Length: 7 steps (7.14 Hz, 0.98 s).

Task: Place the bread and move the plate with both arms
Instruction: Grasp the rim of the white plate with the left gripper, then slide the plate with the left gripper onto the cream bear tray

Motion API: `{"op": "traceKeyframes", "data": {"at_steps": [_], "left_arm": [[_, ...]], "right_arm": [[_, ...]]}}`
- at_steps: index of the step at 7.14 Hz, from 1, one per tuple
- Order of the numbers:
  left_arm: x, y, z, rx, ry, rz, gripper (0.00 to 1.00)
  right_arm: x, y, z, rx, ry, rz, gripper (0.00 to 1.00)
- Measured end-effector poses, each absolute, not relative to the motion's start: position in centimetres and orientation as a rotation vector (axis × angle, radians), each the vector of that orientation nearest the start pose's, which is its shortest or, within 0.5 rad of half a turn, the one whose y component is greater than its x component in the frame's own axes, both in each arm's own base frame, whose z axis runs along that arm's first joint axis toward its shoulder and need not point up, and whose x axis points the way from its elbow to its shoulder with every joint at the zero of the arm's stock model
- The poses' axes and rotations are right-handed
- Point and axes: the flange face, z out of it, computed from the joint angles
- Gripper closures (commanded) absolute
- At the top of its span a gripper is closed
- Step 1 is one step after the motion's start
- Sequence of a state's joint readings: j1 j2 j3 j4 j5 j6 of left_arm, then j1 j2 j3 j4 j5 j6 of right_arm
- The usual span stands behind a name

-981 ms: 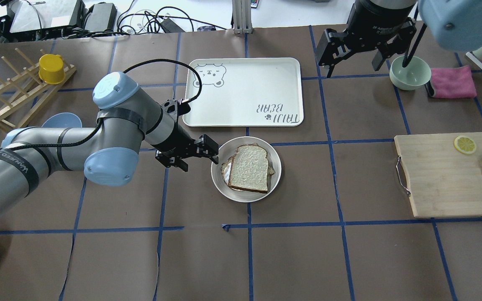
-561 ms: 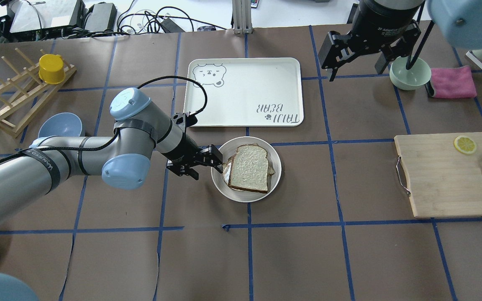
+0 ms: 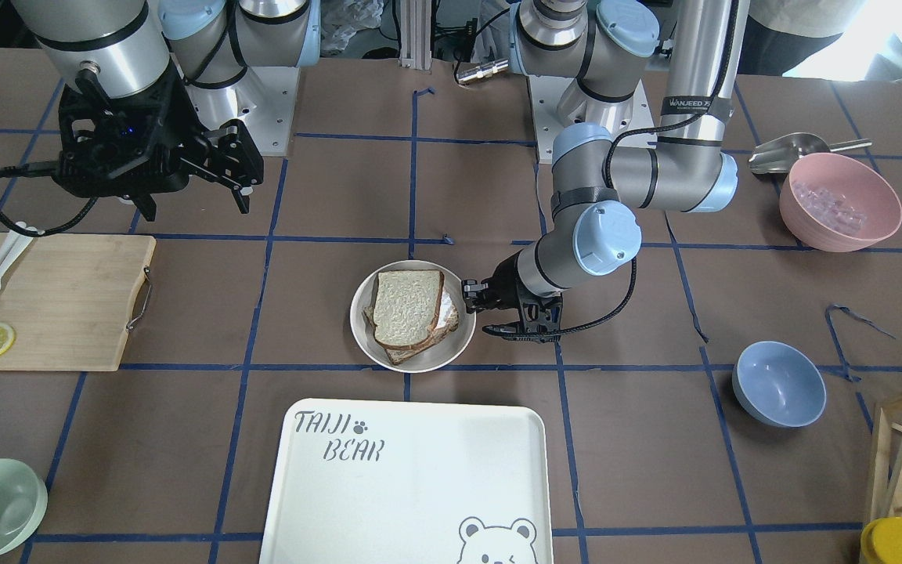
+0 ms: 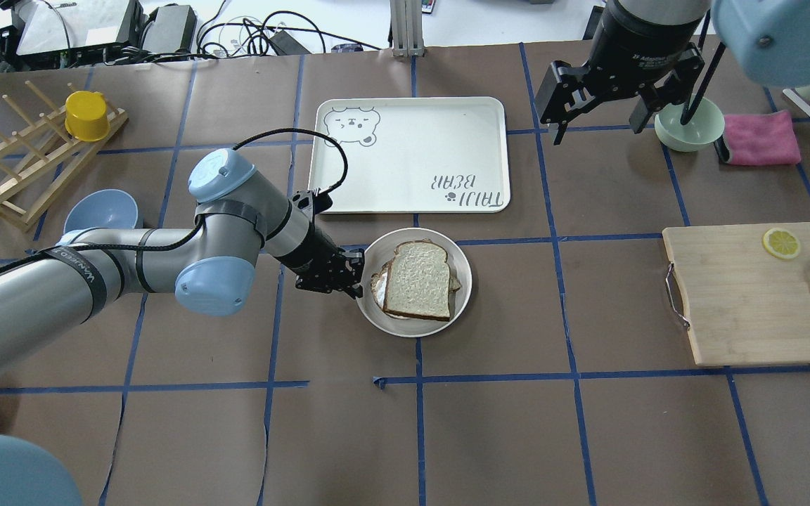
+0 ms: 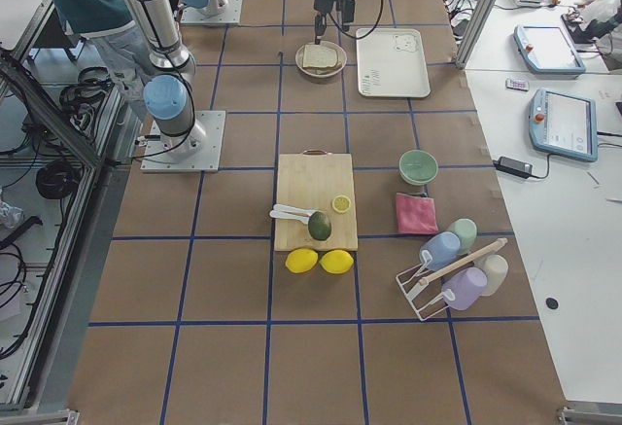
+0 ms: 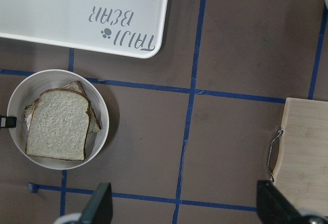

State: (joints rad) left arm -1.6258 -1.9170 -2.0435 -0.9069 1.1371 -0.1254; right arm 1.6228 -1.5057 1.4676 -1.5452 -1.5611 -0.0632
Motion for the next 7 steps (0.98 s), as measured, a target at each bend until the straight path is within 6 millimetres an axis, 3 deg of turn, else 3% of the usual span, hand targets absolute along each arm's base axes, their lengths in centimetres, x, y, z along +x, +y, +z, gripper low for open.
{"op": "traceKeyframes", "data": {"at_steps": [2, 4, 5, 7], "left_arm": [[-19.6, -49.5, 18.5, -0.218, 3.611, 0.300, 1.00], [-18.3, -51.6, 21.3, -0.301, 3.733, 0.205, 1.00], [-18.2, -53.4, 22.8, -0.308, 3.779, 0.139, 1.00], [-17.9, -58.8, 25.2, -0.325, 3.799, -0.004, 1.00]], "right_arm": [[16.1, -51.2, 49.7, -0.176, 3.126, -0.001, 0.00], [16.1, -51.2, 49.4, -0.175, 3.126, 0.006, 0.00], [16.1, -51.2, 49.4, -0.175, 3.125, 0.006, 0.00], [16.1, -51.2, 49.4, -0.175, 3.125, 0.004, 0.00]]}}
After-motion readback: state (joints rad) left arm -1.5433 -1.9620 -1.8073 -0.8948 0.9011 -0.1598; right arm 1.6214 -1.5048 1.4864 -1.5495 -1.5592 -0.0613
